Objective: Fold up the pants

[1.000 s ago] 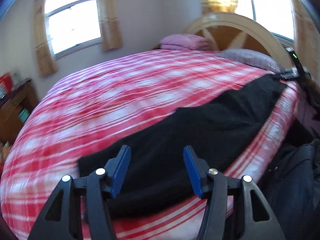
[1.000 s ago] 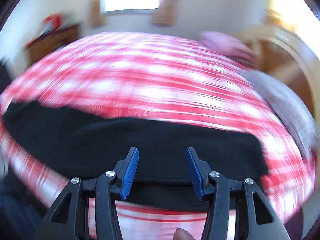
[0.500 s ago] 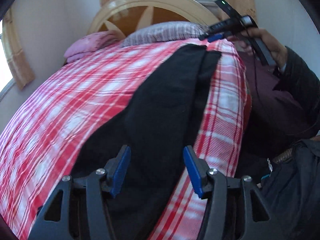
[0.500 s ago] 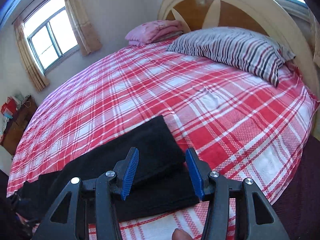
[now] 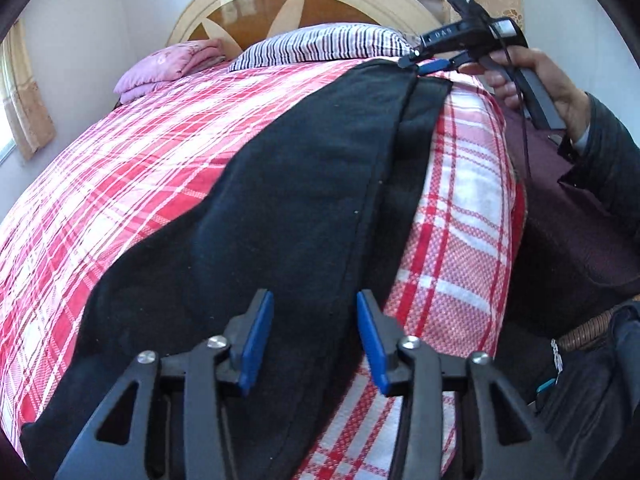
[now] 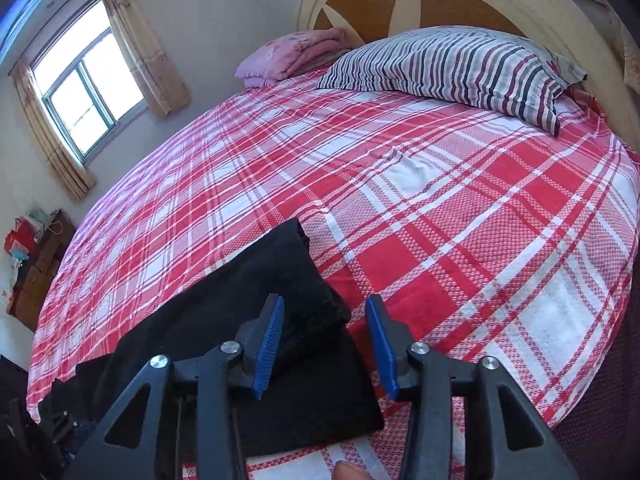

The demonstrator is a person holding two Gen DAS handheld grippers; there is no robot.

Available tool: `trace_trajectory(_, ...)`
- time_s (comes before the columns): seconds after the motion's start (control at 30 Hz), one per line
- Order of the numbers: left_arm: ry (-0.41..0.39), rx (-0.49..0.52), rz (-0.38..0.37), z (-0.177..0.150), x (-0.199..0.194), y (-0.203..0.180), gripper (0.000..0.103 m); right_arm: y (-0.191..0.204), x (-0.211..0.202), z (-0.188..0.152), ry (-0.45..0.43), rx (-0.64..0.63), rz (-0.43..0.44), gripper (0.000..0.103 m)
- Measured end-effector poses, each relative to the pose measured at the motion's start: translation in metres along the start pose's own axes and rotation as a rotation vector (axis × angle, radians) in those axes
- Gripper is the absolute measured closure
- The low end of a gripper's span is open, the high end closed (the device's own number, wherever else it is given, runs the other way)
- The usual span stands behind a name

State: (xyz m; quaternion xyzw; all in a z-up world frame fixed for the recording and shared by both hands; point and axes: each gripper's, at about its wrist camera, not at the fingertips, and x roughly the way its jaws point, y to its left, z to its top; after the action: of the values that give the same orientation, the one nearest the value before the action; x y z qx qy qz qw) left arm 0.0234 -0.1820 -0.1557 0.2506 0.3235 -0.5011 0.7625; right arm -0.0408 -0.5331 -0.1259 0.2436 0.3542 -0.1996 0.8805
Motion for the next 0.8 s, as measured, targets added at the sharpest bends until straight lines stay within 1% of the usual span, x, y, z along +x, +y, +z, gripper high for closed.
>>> trace_trajectory(0.07, 0.001, 0.013, 0.006, 0.001, 0.001, -0.003, 0.060, 0.002, 0.002, -0.001, 0.002, -0.008, -0.004, 0.062)
trace_trajectory(0.1, 0.002, 0.026, 0.013, 0.001, 0.002, -0.006, 0.060, 0.002, 0.003, -0.002, 0.003, -0.010, -0.002, 0.064)
trace_trajectory(0.13, 0.002, 0.044, 0.026, 0.001, 0.003, -0.010, 0.060, 0.003, 0.003, -0.002, 0.003, -0.014, -0.004, 0.069)
trace_trajectory(0.17, 0.004, 0.050, 0.031, 0.001, 0.005, -0.010, 0.060, 0.005, 0.004, -0.003, 0.004, -0.024, -0.011, 0.076)
trace_trajectory(0.2, 0.005, 0.051, 0.034, 0.002, 0.006, -0.011, 0.060, 0.006, 0.005, -0.004, 0.001, -0.030, -0.020, 0.079)
trace_trajectory(0.23, 0.004, 0.042, 0.025, 0.003, 0.005, -0.009, 0.068, 0.007, 0.004, -0.004, -0.006, -0.036, -0.025, 0.081)
trace_trajectory(0.27, 0.005, 0.033, 0.010, 0.003, 0.005, -0.008, 0.075, 0.007, 0.004, -0.004, -0.009, -0.040, -0.026, 0.087)
trace_trajectory(0.3, 0.008, 0.025, -0.006, 0.004, 0.006, -0.007, 0.088, 0.008, 0.003, -0.004, -0.014, -0.046, -0.029, 0.092)
trace_trajectory(0.4, 0.010, 0.029, -0.016, 0.003, 0.003, -0.008, 0.092, 0.011, 0.000, -0.004, -0.035, -0.064, -0.033, 0.095)
trace_trajectory(0.43, 0.010, 0.032, -0.016, 0.003, 0.003, -0.009, 0.095, 0.013, -0.002, -0.004, -0.045, -0.071, -0.035, 0.096)
trace_trajectory(0.5, 0.003, 0.030, -0.018, 0.004, 0.000, -0.008, 0.097, 0.016, -0.007, -0.004, -0.070, -0.077, -0.034, 0.096)
trace_trajectory(0.67, -0.047, -0.026, -0.056, 0.006, -0.022, 0.006, 0.097, 0.022, -0.029, 0.000, -0.116, -0.089, -0.018, 0.097)
trace_trajectory(0.8, -0.055, -0.058, -0.098, 0.001, -0.033, 0.013, 0.097, 0.024, -0.043, -0.004, -0.110, -0.112, -0.025, 0.097)
